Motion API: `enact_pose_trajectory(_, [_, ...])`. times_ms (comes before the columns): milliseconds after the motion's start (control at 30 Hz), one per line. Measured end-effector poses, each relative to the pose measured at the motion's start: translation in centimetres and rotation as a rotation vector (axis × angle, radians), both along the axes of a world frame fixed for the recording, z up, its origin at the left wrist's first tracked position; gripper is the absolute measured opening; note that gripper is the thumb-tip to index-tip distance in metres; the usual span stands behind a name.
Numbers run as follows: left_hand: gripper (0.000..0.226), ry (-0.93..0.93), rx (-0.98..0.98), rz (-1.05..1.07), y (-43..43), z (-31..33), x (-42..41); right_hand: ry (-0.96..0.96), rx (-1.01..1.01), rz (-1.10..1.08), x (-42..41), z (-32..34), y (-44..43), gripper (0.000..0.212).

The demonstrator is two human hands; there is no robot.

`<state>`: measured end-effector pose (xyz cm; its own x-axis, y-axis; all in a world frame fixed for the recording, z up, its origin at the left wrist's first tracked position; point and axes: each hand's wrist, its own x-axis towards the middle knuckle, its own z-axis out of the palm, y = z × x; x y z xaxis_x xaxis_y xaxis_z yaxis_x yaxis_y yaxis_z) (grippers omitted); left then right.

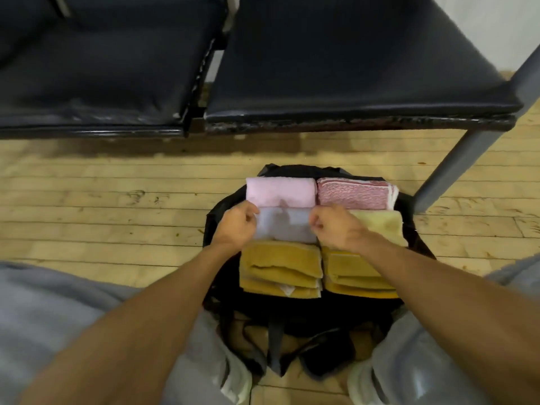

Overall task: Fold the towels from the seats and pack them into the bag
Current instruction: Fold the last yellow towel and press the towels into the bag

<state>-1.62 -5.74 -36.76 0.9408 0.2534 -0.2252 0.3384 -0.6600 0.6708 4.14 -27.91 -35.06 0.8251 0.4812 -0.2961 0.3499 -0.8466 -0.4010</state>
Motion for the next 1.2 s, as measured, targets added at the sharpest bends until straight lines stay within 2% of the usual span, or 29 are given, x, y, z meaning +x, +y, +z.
enact_pose_trajectory(133, [0.021,0.073,0.007,0.097,5.2,0.0,-3.7,0.213,-0.015,0.327,-2.6,-0.7,6.2,0.02])
enact_pose_trajectory(200, [0.023,0.093,-0.005,0.098,6.5,-1.1,-5.7,0.231,-0.037,0.414,-3.6,-2.4,7.7,0.023])
enact_pose_trajectory(367, [0.029,0.227,0.086,-0.213,5.9,-5.6,-8.1,0.213,-0.027,0.39,-3.7,-6.0,7.2,0.033])
enact_pose_trajectory(433, [0.031,0.211,0.253,-0.367,5.5,-6.3,-7.2,0.229,0.001,0.365,-3.2,-6.5,7.0,0.036])
enact_pose_trajectory(500, [0.027,0.238,0.518,-0.562,5.3,-6.5,-6.0,0.242,0.031,0.366,-2.9,-6.7,7.1,0.034])
enact_pose_trajectory(567, [0.026,0.363,0.822,-0.787,4.9,-6.0,-5.1,0.255,0.052,0.377,-2.9,-7.1,7.1,0.028])
enact_pose_trajectory(633, [0.028,0.447,0.978,-0.915,4.3,-5.6,-4.7,0.267,0.047,0.381,-2.9,-7.4,6.9,0.024])
enact_pose_trajectory(667, [0.026,0.433,0.988,-0.927,4.1,-5.5,-4.5,0.278,0.044,0.378,-2.9,-7.4,6.8,0.022])
enact_pose_trajectory(733, [0.023,0.37,0.887,-0.92,4.2,-5.2,-4.4,0.339,0.051,0.353,-2.6,-7.5,6.6,0.021])
enact_pose_trajectory(800, [0.024,0.35,0.628,-0.9,5.3,-4.4,-4.5,0.398,0.062,0.321,-2.3,-7.5,6.5,0.021])
enact_pose_trajectory(867, [0.023,0.405,0.357,-0.846,7.0,-3.2,-4.5,0.427,0.064,0.288,-2.2,-7.5,6.4,0.018])
enact_pose_trajectory(933, [0.021,0.445,0.213,-0.785,7.8,-1.7,-4.3,0.448,0.053,0.249,-2.2,-7.4,6.5,0.018])
enact_pose_trajectory(1000, [0.024,0.471,0.255,-0.77,7.3,-0.6,-4.2,0.459,0.036,0.243,-2.2,-7.2,6.5,0.026])
enact_pose_trajectory(1100, [0.034,0.471,0.589,-0.956,4.5,0.1,-4.1,0.496,0.022,0.221,-2.3,-6.9,6.5,0.037])
enact_pose_trajectory(1133, [0.032,0.441,0.64,-1.011,3.5,-0.2,-4.1,0.51,0.021,0.207,-2.2,-6.8,6.5,0.039])
enact_pose_trajectory(1200, [0.022,0.361,0.58,-1.04,2.6,-0.9,-4.4,0.533,0.016,0.18,-2.1,-6.6,6.4,0.039])
